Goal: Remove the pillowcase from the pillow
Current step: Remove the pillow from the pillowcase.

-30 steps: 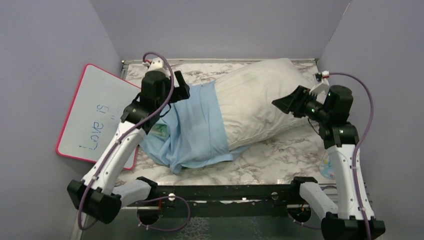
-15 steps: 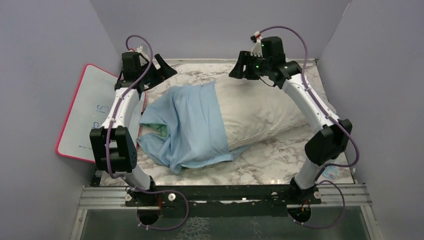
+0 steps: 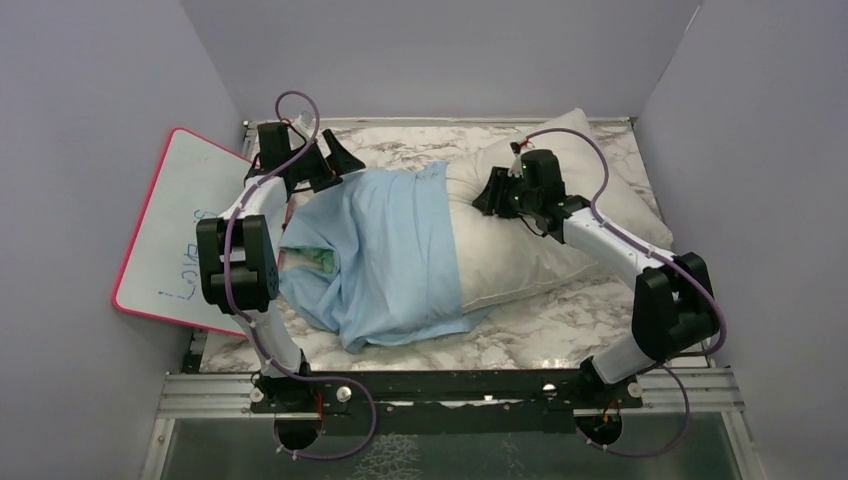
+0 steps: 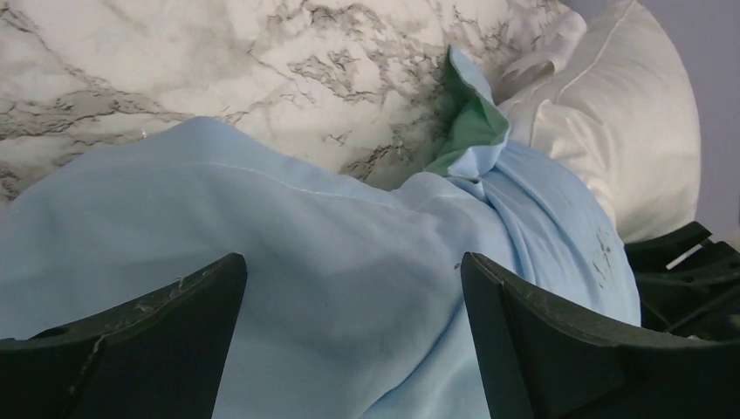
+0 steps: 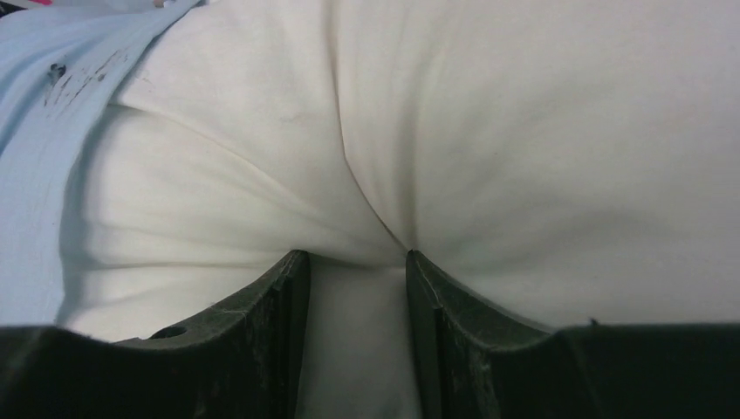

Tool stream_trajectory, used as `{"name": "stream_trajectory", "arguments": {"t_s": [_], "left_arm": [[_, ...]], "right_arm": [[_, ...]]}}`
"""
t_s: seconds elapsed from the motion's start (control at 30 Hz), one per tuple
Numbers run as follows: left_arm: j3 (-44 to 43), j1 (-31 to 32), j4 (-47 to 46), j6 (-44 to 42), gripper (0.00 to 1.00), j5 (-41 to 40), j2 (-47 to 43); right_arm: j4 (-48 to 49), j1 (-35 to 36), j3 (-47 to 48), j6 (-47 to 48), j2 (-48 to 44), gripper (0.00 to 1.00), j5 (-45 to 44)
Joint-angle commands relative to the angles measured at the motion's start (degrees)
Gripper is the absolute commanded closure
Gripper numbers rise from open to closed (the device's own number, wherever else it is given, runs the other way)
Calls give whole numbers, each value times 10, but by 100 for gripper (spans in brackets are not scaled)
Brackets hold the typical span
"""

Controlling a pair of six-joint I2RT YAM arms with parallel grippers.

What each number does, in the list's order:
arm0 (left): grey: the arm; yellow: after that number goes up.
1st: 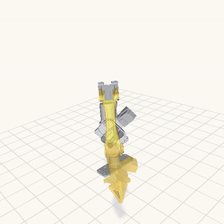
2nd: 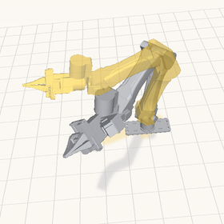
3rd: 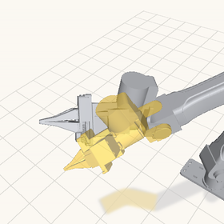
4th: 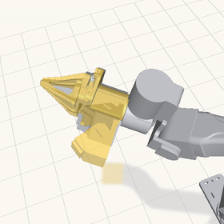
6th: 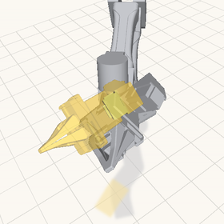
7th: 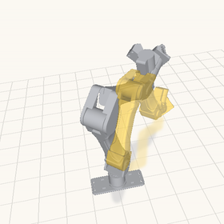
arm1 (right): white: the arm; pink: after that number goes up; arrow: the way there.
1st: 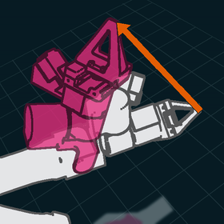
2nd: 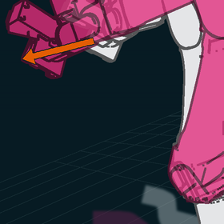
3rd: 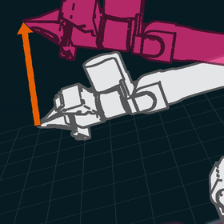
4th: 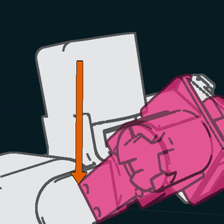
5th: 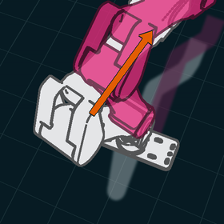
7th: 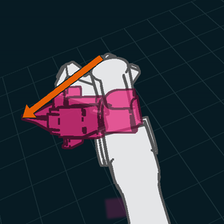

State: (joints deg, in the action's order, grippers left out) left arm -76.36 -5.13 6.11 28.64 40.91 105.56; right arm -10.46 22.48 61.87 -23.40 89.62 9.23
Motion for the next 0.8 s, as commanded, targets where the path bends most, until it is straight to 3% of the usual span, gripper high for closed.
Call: {"name": "stream_trajectory", "arguments": {"t_s": [0.0,0.17,0.27,0.37,0.5,0.57,0.67,0.77], "left_arm": [[6,-8,-89,-17,4,78,-19],[-75,-9,23,-116,3,144,33],[-82,-9,35,-136,1,192,58],[-83,-9,22,-128,1,205,70],[-108,-10,147,-201,9,183,78],[-92,-15,173,-213,24,179,68],[-57,-26,189,-209,66,154,41],[-22,-49,192,-199,94,99,1]], "right_arm": [[-102,-2,-120,-30,54,52,-51],[-80,-2,-165,-44,45,53,-48],[-78,-2,-172,-46,43,53,-42],[-78,-2,-173,-46,41,53,-36],[-88,-2,-165,-43,37,53,-41],[-92,-2,-159,-42,35,53,-47],[-112,-2,-141,-57,42,53,-76],[-138,-2,-127,-72,51,53,-108]]}}
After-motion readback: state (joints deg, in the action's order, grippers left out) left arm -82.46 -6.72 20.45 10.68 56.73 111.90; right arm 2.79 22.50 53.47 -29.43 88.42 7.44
